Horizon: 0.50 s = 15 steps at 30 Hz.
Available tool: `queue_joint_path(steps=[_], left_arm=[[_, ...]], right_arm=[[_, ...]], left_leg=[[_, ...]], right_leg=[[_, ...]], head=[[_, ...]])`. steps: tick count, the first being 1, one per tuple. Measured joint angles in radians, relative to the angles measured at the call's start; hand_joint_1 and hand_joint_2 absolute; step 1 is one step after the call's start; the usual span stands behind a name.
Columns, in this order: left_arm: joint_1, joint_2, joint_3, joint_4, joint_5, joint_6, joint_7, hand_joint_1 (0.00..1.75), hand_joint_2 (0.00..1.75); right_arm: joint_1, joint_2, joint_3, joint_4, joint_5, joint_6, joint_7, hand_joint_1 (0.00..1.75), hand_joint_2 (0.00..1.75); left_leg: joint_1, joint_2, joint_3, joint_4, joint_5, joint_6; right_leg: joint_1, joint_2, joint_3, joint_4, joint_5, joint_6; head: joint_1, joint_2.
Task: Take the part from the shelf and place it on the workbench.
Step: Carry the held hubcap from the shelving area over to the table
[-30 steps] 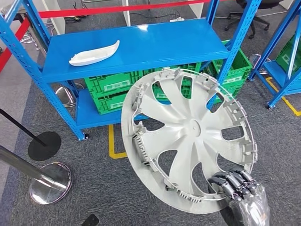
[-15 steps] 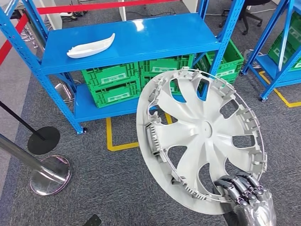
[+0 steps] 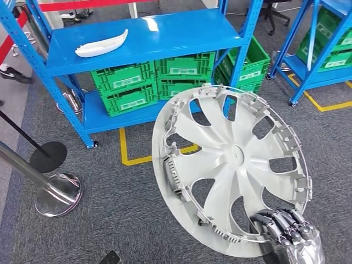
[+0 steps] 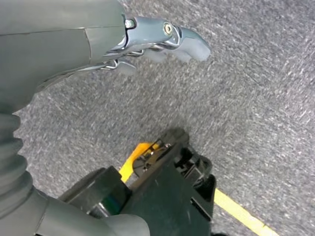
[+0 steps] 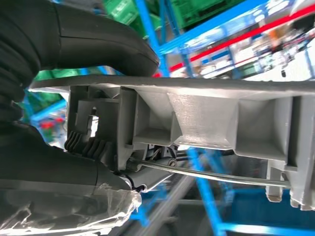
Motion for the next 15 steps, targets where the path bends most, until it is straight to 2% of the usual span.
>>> queue_joint_path(steps=[1,2,3,4,5,6,7,8,9,10,11,12,14,15], left_arm=[[0.0,0.0,-0.002,0.0,0.002,0.0,0.0,0.0,1.75],[0.0,0.001,-0.003,0.0,0.004,0.0,0.001,0.0,1.75],[0.0,0.001,-0.004,0.001,0.004,0.0,0.001,0.0,1.75],[0.002,0.001,-0.005,0.001,0.004,0.0,0.001,0.0,1.75],[0.003,0.002,-0.005,0.001,0.005,0.0,0.001,0.0,1.75],[0.003,0.002,-0.006,0.001,0.005,0.0,0.001,0.0,1.75],[0.003,0.002,-0.007,0.001,0.005,0.0,0.001,0.0,1.75],[0.002,0.002,-0.008,0.001,0.006,0.0,0.001,0.0,1.75],[0.002,0.002,-0.009,0.001,0.006,0.0,0.001,0.0,1.75],[0.001,0.002,-0.01,0.001,0.006,0.0,0.001,0.0,1.75],[0.0,0.002,-0.011,0.001,0.006,0.0,0.001,0.0,1.75],[-0.001,0.003,-0.012,0.001,0.006,0.0,0.001,0.0,1.75],[-0.004,0.004,-0.012,0.001,0.007,0.0,0.001,0.0,1.75],[-0.006,0.004,-0.013,0.001,0.007,0.0,0.001,0.0,1.75]], right_arm=[[0.001,-0.002,0.001,-0.002,0.001,-0.001,0.003,1.75,1.75],[0.001,-0.003,0.003,-0.003,0.001,-0.002,0.005,1.75,1.75],[0.001,-0.004,0.004,-0.005,0.001,-0.002,0.007,1.75,1.75],[0.001,-0.005,0.005,-0.005,0.002,-0.003,0.008,1.75,1.75],[0.0,-0.005,0.006,-0.006,0.002,-0.003,0.008,1.75,1.75],[0.001,-0.005,0.006,-0.006,0.002,-0.003,0.009,1.75,1.75],[0.001,-0.005,0.007,-0.007,0.002,-0.003,0.009,1.75,1.75],[0.001,-0.005,0.008,-0.007,0.002,-0.003,0.009,1.75,1.75],[0.001,-0.005,0.009,-0.007,0.002,-0.003,0.009,1.75,1.75],[0.002,-0.005,0.01,-0.007,0.002,-0.003,0.009,1.75,1.75],[0.002,-0.005,0.011,-0.007,0.002,-0.003,0.009,1.75,1.75],[0.002,-0.005,0.012,-0.007,0.002,-0.003,0.009,1.75,1.75],[0.001,-0.005,0.013,-0.008,0.002,-0.003,0.009,1.75,1.75],[0.002,-0.006,0.013,-0.009,0.002,-0.003,0.009,1.75,1.75]], left_leg=[[0.001,0.006,-0.001,0.001,0.007,-0.004],[0.002,0.008,-0.002,0.002,0.01,-0.009],[0.004,0.003,-0.006,0.01,-0.005,-0.016],[0.006,-0.008,-0.014,0.033,-0.04,-0.024],[0.008,-0.021,-0.025,0.074,-0.093,-0.031],[0.009,-0.031,-0.039,0.134,-0.155,-0.035],[0.01,-0.037,-0.051,0.202,-0.203,-0.037],[0.01,-0.039,-0.057,0.261,-0.227,-0.036],[0.01,-0.042,-0.052,0.296,-0.226,-0.033],[0.01,-0.045,-0.032,0.298,-0.202,-0.029],[0.01,-0.051,0.004,0.265,-0.172,-0.024],[0.009,-0.067,0.056,0.203,-0.152,-0.016],[0.007,-0.101,0.166,0.046,-0.157,-0.004],[0.005,-0.112,0.199,-0.008,-0.167,-0.002]], right_leg=[[0.003,0.005,0.001,-0.013,-0.003,-0.012],[0.002,0.01,-0.012,-0.006,0.005,-0.022],[0.001,0.017,-0.023,-0.004,0.014,-0.032],[0.0,0.023,-0.037,-0.002,0.027,-0.042],[-0.002,0.03,-0.052,-0.002,0.042,-0.05],[-0.002,0.039,-0.069,-0.002,0.058,-0.054],[-0.001,0.048,-0.088,0.0,0.075,-0.055],[-0.001,0.058,-0.108,0.001,0.092,-0.055],[0.0,0.068,-0.129,0.003,0.109,-0.055],[0.001,0.077,-0.151,0.005,0.124,-0.054],[0.002,0.087,-0.17,0.006,0.139,-0.052],[0.002,0.096,-0.187,0.007,0.154,-0.051],[0.004,0.113,-0.211,0.007,0.183,-0.044],[0.003,0.12,-0.218,0.002,0.198,-0.04]], head=[[0.0,0.0],[-0.001,0.0],[-0.001,0.0],[-0.003,0.0],[-0.005,0.0],[-0.007,0.0],[-0.008,0.0],[-0.008,0.0],[-0.008,0.0],[-0.008,0.0],[-0.008,0.0],[-0.008,0.0],[-0.007,0.0],[-0.007,0.0]])
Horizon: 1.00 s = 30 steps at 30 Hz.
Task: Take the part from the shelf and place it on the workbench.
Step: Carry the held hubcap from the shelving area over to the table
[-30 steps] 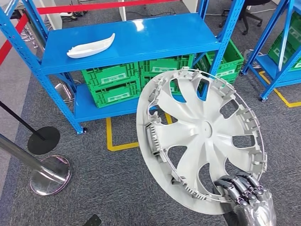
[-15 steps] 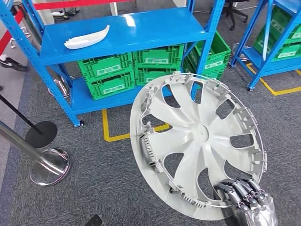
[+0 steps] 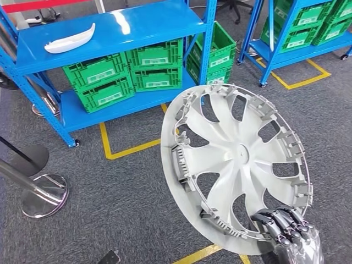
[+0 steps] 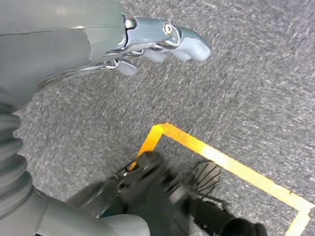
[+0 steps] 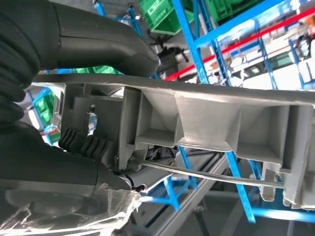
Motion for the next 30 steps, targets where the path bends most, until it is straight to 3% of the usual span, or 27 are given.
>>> queue_joint_path(steps=[1,3,4,5,7,8,9,10,11,12,13,14,15,17,18,20,22,23,24,25,26,27,28,30], left_arm=[[-0.001,-0.001,0.0,0.0,0.0,0.0,0.0,0.0,1.75],[-0.001,-0.002,0.0,0.002,0.001,-0.001,0.0,0.0,1.75],[0.001,-0.003,0.0,0.003,0.004,-0.004,0.0,0.0,1.75],[0.003,-0.003,0.0,0.004,0.007,-0.008,0.0,0.0,1.75],[0.007,-0.002,0.0,0.006,0.018,-0.018,-0.001,0.0,1.75],[0.008,-0.001,0.0,0.007,0.024,-0.021,-0.001,0.0,1.75],[0.008,-0.001,0.0,0.007,0.03,-0.024,-0.002,0.0,1.75],[0.008,0.0,0.0,0.008,0.034,-0.026,-0.003,0.0,1.75],[0.008,0.0,0.0,0.009,0.038,-0.028,-0.003,0.0,1.75],[0.008,0.001,0.0,0.009,0.042,-0.029,-0.003,0.0,1.75],[0.008,0.002,-0.001,0.01,0.045,-0.029,-0.003,0.0,1.75],[0.008,0.003,-0.002,0.009,0.05,-0.029,-0.003,0.0,1.75],[0.007,0.004,-0.004,0.009,0.056,-0.029,-0.003,0.0,1.75],[0.007,0.005,-0.01,0.009,0.065,-0.023,-0.001,0.0,1.75],[0.007,0.005,-0.012,0.009,0.069,-0.019,0.001,0.0,1.75],[0.008,0.006,-0.018,0.009,0.078,-0.01,0.008,0.0,1.75],[0.011,0.006,-0.025,0.009,0.088,-0.005,0.015,0.0,1.75],[0.013,0.006,-0.029,0.009,0.094,-0.004,0.018,0.0,1.75],[0.016,0.006,-0.034,0.009,0.1,-0.004,0.019,0.0,1.75],[0.017,0.006,-0.038,0.009,0.106,-0.003,0.02,0.0,1.75],[0.018,0.005,-0.043,0.009,0.111,-0.003,0.021,0.0,1.75],[0.018,0.006,-0.049,0.009,0.117,-0.003,0.023,0.0,1.75],[0.018,0.009,-0.055,0.009,0.125,-0.003,0.025,0.0,1.75],[0.02,0.012,-0.068,0.009,0.142,-0.003,0.03,0.0,1.75]], right_arm=[[0.0,0.0,0.001,-0.001,0.0,0.0,0.0,1.75,1.75],[0.002,-0.002,0.002,-0.003,0.0,0.0,0.0,1.75,1.75],[0.003,-0.004,0.003,-0.004,0.0,0.0,0.0,1.75,1.75],[0.003,-0.006,0.004,-0.004,0.0,0.0,0.001,1.75,1.75],[0.002,-0.008,0.005,-0.004,0.0,0.0,0.003,1.75,1.75],[0.001,-0.008,0.005,-0.004,0.0,0.0,0.004,1.75,1.75],[0.001,-0.009,0.005,-0.004,0.001,0.0,0.005,1.75,1.75],[0.001,-0.009,0.005,-0.004,0.002,0.0,0.007,1.75,1.75],[0.002,-0.01,0.005,-0.004,0.004,0.0,0.009,1.75,1.75],[0.002,-0.01,0.006,-0.004,0.006,0.0,0.012,1.75,1.75],[0.001,-0.01,0.006,-0.004,0.009,0.0,0.017,1.75,1.75],[0.0,-0.01,0.006,-0.005,0.012,0.0,0.023,1.75,1.75],[-0.001,-0.011,0.006,-0.006,0.015,0.0,0.029,1.75,1.75],[0.001,-0.012,0.007,-0.01,0.021,0.0,0.039,1.75,1.75],[0.003,-0.013,0.007,-0.01,0.028,0.0,0.045,1.75,1.75],[0.008,-0.013,0.004,-0.012,0.066,0.0,0.066,1.75,1.75],[0.018,-0.013,-0.013,-0.012,0.129,0.0,0.083,1.75,1.75],[0.028,-0.011,-0.03,-0.013,0.154,0.0,0.075,1.75,1.75],[0.04,-0.006,-0.053,-0.013,0.169,0.0,0.051,1.75,1.75],[0.055,0.004,-0.082,-0.014,0.176,0.0,0.015,1.75,1.75],[0.072,0.02,-0.115,-0.016,0.178,0.0,-0.035,1.75,1.75],[0.09,0.044,-0.152,-0.019,0.179,0.0,-0.092,1.75,1.75],[0.108,0.074,-0.193,-0.024,0.18,0.0,-0.154,1.75,1.75],[0.135,0.142,-0.279,-0.034,0.183,-0.001,-0.271,1.75,1.75]], left_leg=[[-0.002,0.001,0.011,-0.029,-0.002,0.0],[0.0,0.02,-0.011,-0.033,0.018,0.006],[0.003,0.033,-0.024,-0.034,0.03,0.011],[0.006,0.046,-0.038,-0.035,0.042,0.016],[0.006,0.07,-0.064,-0.034,0.063,0.02],[0.007,0.084,-0.076,-0.033,0.074,0.019],[0.008,0.098,-0.089,-0.032,0.084,0.016],[0.01,0.112,-0.103,-0.029,0.093,0.013],[0.012,0.125,-0.116,-0.026,0.101,0.007],[0.015,0.136,-0.129,-0.02,0.108,0.001],[0.016,0.145,-0.14,-0.012,0.113,-0.006],[0.015,0.153,-0.148,-0.004,0.116,-0.012],[0.013,0.16,-0.153,0.004,0.119,-0.017],[0.011,0.177,-0.156,0.011,0.124,-0.025],[0.014,0.174,-0.157,0.015,0.12,-0.03],[0.018,0.133,-0.175,0.063,0.072,-0.042],[0.019,0.086,-0.221,0.189,-0.014,-0.046],[0.019,0.078,-0.246,0.256,-0.047,-0.044],[0.018,0.074,-0.26,0.301,-0.061,-0.04],[0.016,0.071,-0.257,0.309,-0.054,-0.033],[0.013,0.066,-0.236,0.279,-0.029,-0.023],[0.008,0.052,-0.202,0.218,0.005,-0.009],[0.002,0.024,-0.161,0.146,0.034,0.008],[-0.005,-0.021,-0.105,0.04,0.066,0.028]], right_leg=[[0.0,0.008,-0.006,-0.007,0.016,0.005],[-0.002,0.014,-0.02,-0.017,0.032,0.015],[-0.002,0.002,-0.033,-0.004,0.01,0.02],[-0.002,-0.017,-0.047,0.03,-0.034,0.025],[-0.006,-0.057,-0.076,0.158,-0.143,0.038],[-0.009,-0.065,-0.085,0.229,-0.169,0.044],[-0.013,-0.069,-0.087,0.284,-0.166,0.05],[-0.017,-0.072,-0.075,0.309,-0.139,0.055],[-0.02,-0.077,-0.045,0.298,-0.106,0.062],[-0.024,-0.091,0.005,0.249,-0.087,0.07],[-0.024,-0.111,0.068,0.176,-0.094,0.078],[-0.022,-0.128,0.122,0.102,-0.12,0.076],[-0.02,-0.139,0.156,0.047,-0.148,0.068],[-0.016,-0.13,0.161,0.013,-0.173,0.037],[-0.016,-0.12,0.151,0.016,-0.17,0.025],[-0.016,-0.103,0.14,0.019,-0.158,0.004],[-0.013,-0.082,0.126,0.02,-0.142,-0.008],[-0.01,-0.069,0.117,0.021,-0.133,-0.012],[-0.006,-0.055,0.108,0.022,-0.126,-0.014],[-0.002,-0.041,0.101,0.022,-0.121,-0.016],[0.003,-0.027,0.096,0.022,-0.116,-0.017],[0.007,-0.015,0.093,0.022,-0.112,-0.018],[0.009,-0.004,0.089,0.022,-0.109,-0.018],[0.008,0.019,0.081,0.023,-0.101,-0.015]], head=[[0.0,0.0],[-0.002,0.0],[0.0,0.0],[0.002,0.0],[0.007,0.0],[0.007,0.0],[0.007,0.0],[0.008,0.0],[0.008,0.0],[0.008,0.0],[0.009,0.0],[0.009,0.0],[0.009,0.0],[0.008,0.0],[0.008,0.0],[0.007,0.0],[0.005,0.0],[0.005,0.0],[0.006,0.0],[0.006,0.0],[0.006,0.0],[0.006,0.0],[0.007,0.0],[0.007,0.0]])
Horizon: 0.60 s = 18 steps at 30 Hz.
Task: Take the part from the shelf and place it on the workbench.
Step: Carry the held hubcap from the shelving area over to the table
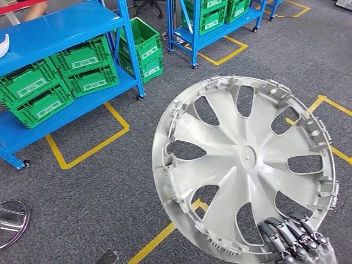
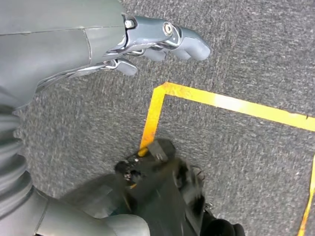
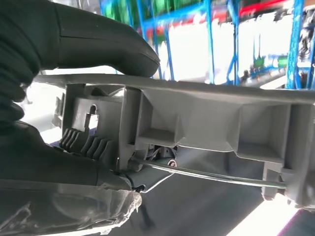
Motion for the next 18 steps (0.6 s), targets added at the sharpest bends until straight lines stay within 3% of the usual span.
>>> queue_joint_path(steps=[1,3,5,7,9,10,11,13,14,16,18], left_arm=[[0.001,0.001,-0.006,0.0,0.008,0.0,0.002,0.0,1.75],[0.001,-0.001,-0.018,0.0,0.021,-0.001,0.003,0.0,1.75],[0.0,-0.005,-0.029,0.0,0.031,-0.003,0.003,0.0,1.75],[0.004,-0.007,-0.036,0.0,0.034,-0.005,0.003,0.0,1.75],[0.01,-0.007,-0.041,0.0,0.036,-0.006,0.003,0.0,1.75],[0.011,-0.007,-0.042,0.0,0.037,-0.006,0.003,0.0,1.75],[0.01,-0.007,-0.044,0.0,0.038,-0.006,0.003,0.0,1.75],[0.008,-0.007,-0.049,-0.001,0.043,-0.007,0.004,0.0,1.75],[0.008,-0.006,-0.05,-0.001,0.046,-0.008,0.005,0.0,1.75],[0.006,-0.004,-0.054,-0.002,0.056,-0.01,0.006,0.0,1.75],[0.005,-0.003,-0.06,-0.002,0.066,-0.014,0.007,0.0,1.75]], right_arm=[[0.011,0.032,-0.039,-0.005,0.002,-0.001,-0.039,1.75,1.75],[0.035,0.084,-0.098,-0.016,0.004,-0.001,-0.078,1.75,1.75],[0.054,0.124,-0.144,-0.024,0.004,-0.001,-0.088,1.75,1.75],[0.062,0.153,-0.179,-0.027,0.004,-0.002,-0.089,1.75,1.75],[0.066,0.173,-0.203,-0.027,0.004,-0.002,-0.088,1.75,1.75],[0.069,0.182,-0.211,-0.028,0.003,-0.002,-0.088,1.75,1.75],[0.072,0.188,-0.219,-0.028,0.003,-0.002,-0.088,1.75,1.75],[0.078,0.2,-0.232,-0.028,0.004,-0.001,-0.087,1.75,1.75],[0.08,0.206,-0.238,-0.028,0.004,-0.002,-0.087,1.75,1.75],[0.086,0.218,-0.249,-0.029,0.004,-0.001,-0.083,1.75,1.75],[0.098,0.23,-0.258,-0.03,0.004,0.0,-0.075,1.75,1.75]], left_leg=[[-0.002,-0.008,0.01,-0.022,0.002,0.002],[0.001,0.014,0.011,-0.038,0.006,-0.007],[0.01,0.04,0.009,-0.05,0.014,-0.013],[0.014,0.068,0.005,-0.053,0.018,-0.014],[0.014,0.101,0.001,-0.052,0.02,-0.017],[0.015,0.116,0.0,-0.052,0.021,-0.019],[0.016,0.129,-0.001,-0.051,0.022,-0.021],[0.018,0.152,-0.001,-0.045,0.02,-0.031],[0.017,0.161,-0.001,-0.04,0.017,-0.038],[0.012,0.174,0.0,-0.033,0.015,-0.051],[0.013,0.184,0.001,-0.032,0.015,-0.061]], right_leg=[[-0.002,0.012,-0.005,0.0,0.005,0.004],[-0.002,0.032,-0.017,0.001,0.012,0.015],[0.002,0.0,-0.043,0.038,-0.016,0.025],[0.0,-0.06,-0.097,0.155,-0.087,0.039],[-0.01,-0.084,-0.141,0.273,-0.141,0.053],[-0.014,-0.089,-0.139,0.287,-0.142,0.058],[-0.018,-0.093,-0.114,0.256,-0.124,0.063],[-0.025,-0.125,-0.021,0.113,-0.073,0.074],[-0.026,-0.141,0.018,0.049,-0.056,0.072],[-0.025,-0.153,0.041,0.003,-0.051,0.055],[-0.024,-0.135,0.034,0.008,-0.047,0.031]], head=[[0.0,0.0],[-0.001,0.0],[0.006,0.0],[0.013,0.0],[0.014,0.0],[0.014,0.0],[0.014,0.0],[0.014,0.0],[0.014,0.0],[0.011,0.0],[0.007,0.0]])
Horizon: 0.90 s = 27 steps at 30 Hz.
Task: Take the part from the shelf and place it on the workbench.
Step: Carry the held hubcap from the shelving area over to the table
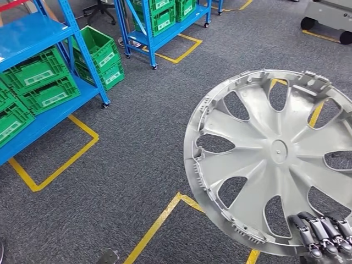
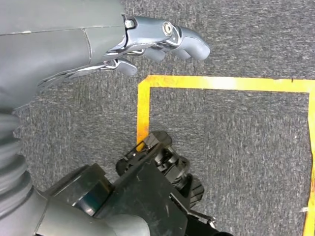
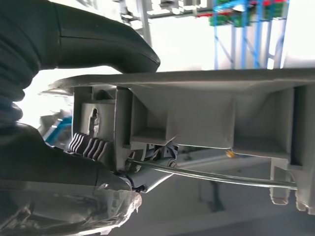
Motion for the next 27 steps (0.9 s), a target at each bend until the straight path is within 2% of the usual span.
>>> queue_joint_path(steps=[2,3,5,6,7,8,9,11,13,15,16,17,18,19,20,21,22,23,24,26,27], left_arm=[[0.0,0.0,-0.007,0.0,0.008,-0.003,0.001,0.0,1.75],[0.0,0.0,-0.01,0.0,0.012,-0.004,0.001,0.0,1.75],[0.003,0.0,-0.016,0.0,0.018,-0.004,0.003,0.0,1.75],[0.004,0.0,-0.019,0.0,0.022,-0.005,0.005,0.0,1.75],[0.004,0.0,-0.022,0.0,0.025,-0.006,0.007,0.0,1.75],[0.004,0.0,-0.026,0.0,0.029,-0.006,0.01,0.0,1.75],[0.004,0.0,-0.03,0.0,0.033,-0.007,0.012,0.0,1.75],[0.003,0.002,-0.039,0.0,0.042,-0.009,0.014,0.0,1.75],[0.001,0.005,-0.048,0.0,0.051,-0.011,0.017,0.0,1.75],[-0.001,0.006,-0.059,0.0,0.059,-0.015,0.018,0.0,1.75],[-0.002,0.005,-0.065,0.0,0.064,-0.017,0.019,0.0,1.75],[-0.003,0.005,-0.071,-0.001,0.067,-0.018,0.019,0.0,1.75],[-0.003,0.004,-0.077,-0.001,0.069,-0.02,0.02,0.0,1.75],[-0.003,0.004,-0.082,-0.001,0.071,-0.02,0.022,0.0,1.75],[-0.002,0.003,-0.086,-0.001,0.071,-0.021,0.024,0.0,1.75],[-0.001,0.004,-0.088,-0.001,0.071,-0.021,0.025,0.0,1.75],[0.0,0.004,-0.091,-0.001,0.071,-0.021,0.027,0.0,1.75],[-0.001,0.003,-0.093,-0.001,0.071,-0.021,0.028,0.0,1.75],[-0.001,0.003,-0.095,-0.001,0.071,-0.021,0.028,0.0,1.75],[-0.002,0.003,-0.097,-0.002,0.071,-0.021,0.028,0.0,1.75],[-0.002,0.003,-0.098,-0.002,0.071,-0.021,0.029,0.0,1.75]], right_arm=[[0.01,0.009,-0.009,-0.003,0.0,0.002,0.008,1.75,1.75],[0.013,0.012,-0.012,-0.005,0.0,0.003,0.01,1.75,1.75],[0.017,0.019,-0.018,-0.01,0.0,0.004,0.016,1.75,1.75],[0.02,0.023,-0.021,-0.011,0.0,0.005,0.019,1.75,1.75],[0.025,0.027,-0.024,-0.013,0.0,0.007,0.023,1.75,1.75],[0.03,0.029,-0.028,-0.015,0.0,0.009,0.027,1.75,1.75],[0.036,0.032,-0.031,-0.018,0.0,0.011,0.032,1.75,1.75],[0.048,0.036,-0.038,-0.027,0.0,0.017,0.042,1.75,1.75],[0.062,0.039,-0.045,-0.04,0.0,0.023,0.052,1.75,1.75],[0.079,0.043,-0.051,-0.053,0.0,0.03,0.061,1.75,1.75],[0.089,0.045,-0.055,-0.058,0.0,0.034,0.065,1.75,1.75],[0.098,0.047,-0.057,-0.063,0.0,0.037,0.068,1.75,1.75],[0.103,0.048,-0.059,-0.067,0.0,0.04,0.07,1.75,1.75],[0.107,0.049,-0.06,-0.07,0.0,0.042,0.072,1.75,1.75],[0.108,0.05,-0.061,-0.073,0.0,0.043,0.072,1.75,1.75],[0.109,0.05,-0.061,-0.074,0.0,0.044,0.072,1.75,1.75],[0.112,0.05,-0.062,-0.074,0.0,0.045,0.073,1.75,1.75],[0.115,0.05,-0.063,-0.075,0.0,0.045,0.073,1.75,1.75],[0.118,0.051,-0.064,-0.075,0.0,0.046,0.074,1.75,1.75],[0.12,0.051,-0.066,-0.076,0.0,0.046,0.075,1.75,1.75],[0.121,0.052,-0.067,-0.078,0.0,0.046,0.075,1.75,1.75]], left_leg=[[0.004,-0.023,-0.012,0.028,-0.028,-0.011],[0.006,-0.045,-0.03,0.072,-0.06,-0.016],[0.009,-0.08,-0.089,0.209,-0.134,-0.02],[0.009,-0.086,-0.115,0.268,-0.155,-0.019],[0.009,-0.09,-0.128,0.296,-0.156,-0.017],[0.009,-0.094,-0.122,0.284,-0.136,-0.014],[0.009,-0.101,-0.1,0.236,-0.101,-0.009],[0.009,-0.141,-0.037,0.099,-0.033,0.005],[0.01,-0.171,-0.003,0.018,-0.013,0.011],[0.009,-0.16,-0.001,0.003,-0.015,0.013],[0.01,-0.149,-0.001,-0.001,-0.012,0.016],[0.011,-0.138,0.0,-0.005,-0.008,0.021],[0.013,-0.125,0.001,-0.01,-0.005,0.025],[0.013,-0.112,0.001,-0.011,-0.005,0.028],[0.013,-0.098,0.0,-0.01,-0.005,0.029],[0.012,-0.083,0.0,-0.01,-0.005,0.03],[0.012,-0.069,0.0,-0.01,-0.006,0.03],[0.013,-0.056,0.001,-0.009,-0.006,0.029],[0.014,-0.044,0.002,-0.008,-0.007,0.027],[0.011,-0.025,0.005,-0.003,-0.013,0.017],[0.009,-0.018,0.006,0.001,-0.015,0.01]], right_leg=[[-0.001,0.016,-0.003,0.0,0.008,-0.017],[-0.002,0.025,-0.006,0.0,0.013,-0.024],[0.0,0.046,-0.017,0.0,0.022,-0.033],[0.001,0.059,-0.021,0.0,0.024,-0.034],[0.003,0.072,-0.024,0.001,0.026,-0.034],[0.004,0.086,-0.025,0.001,0.028,-0.034],[0.005,0.099,-0.025,0.001,0.029,-0.032],[0.007,0.125,-0.027,0.002,0.032,-0.028],[0.005,0.147,-0.038,0.003,0.038,-0.018],[0.001,0.166,-0.052,0.001,0.046,-0.004],[0.0,0.156,-0.058,0.005,0.044,0.002],[0.001,0.135,-0.07,0.022,0.033,0.007],[0.002,0.107,-0.089,0.061,0.009,0.011],[0.003,0.076,-0.114,0.119,-0.024,0.014],[0.003,0.06,-0.143,0.187,-0.059,0.018],[0.001,0.053,-0.169,0.248,-0.086,0.023],[-0.001,0.049,-0.179,0.281,-0.095,0.027],[-0.003,0.046,-0.17,0.275,-0.085,0.03],[-0.005,0.038,-0.139,0.228,-0.06,0.033],[-0.007,0.005,-0.054,0.086,-0.009,0.036],[-0.007,-0.006,-0.024,0.037,0.004,0.031]], head=[[-0.001,0.0],[-0.002,0.0],[-0.004,0.0],[-0.004,0.0],[-0.004,0.0],[-0.004,0.0],[-0.004,0.0],[-0.003,0.0],[-0.003,0.0],[-0.003,0.0],[-0.002,0.0],[0.0,0.0],[0.003,0.0],[0.005,0.0],[0.008,0.0],[0.008,0.0],[0.008,0.0],[0.008,0.0],[0.008,0.0],[0.009,0.0],[0.007,0.0]])
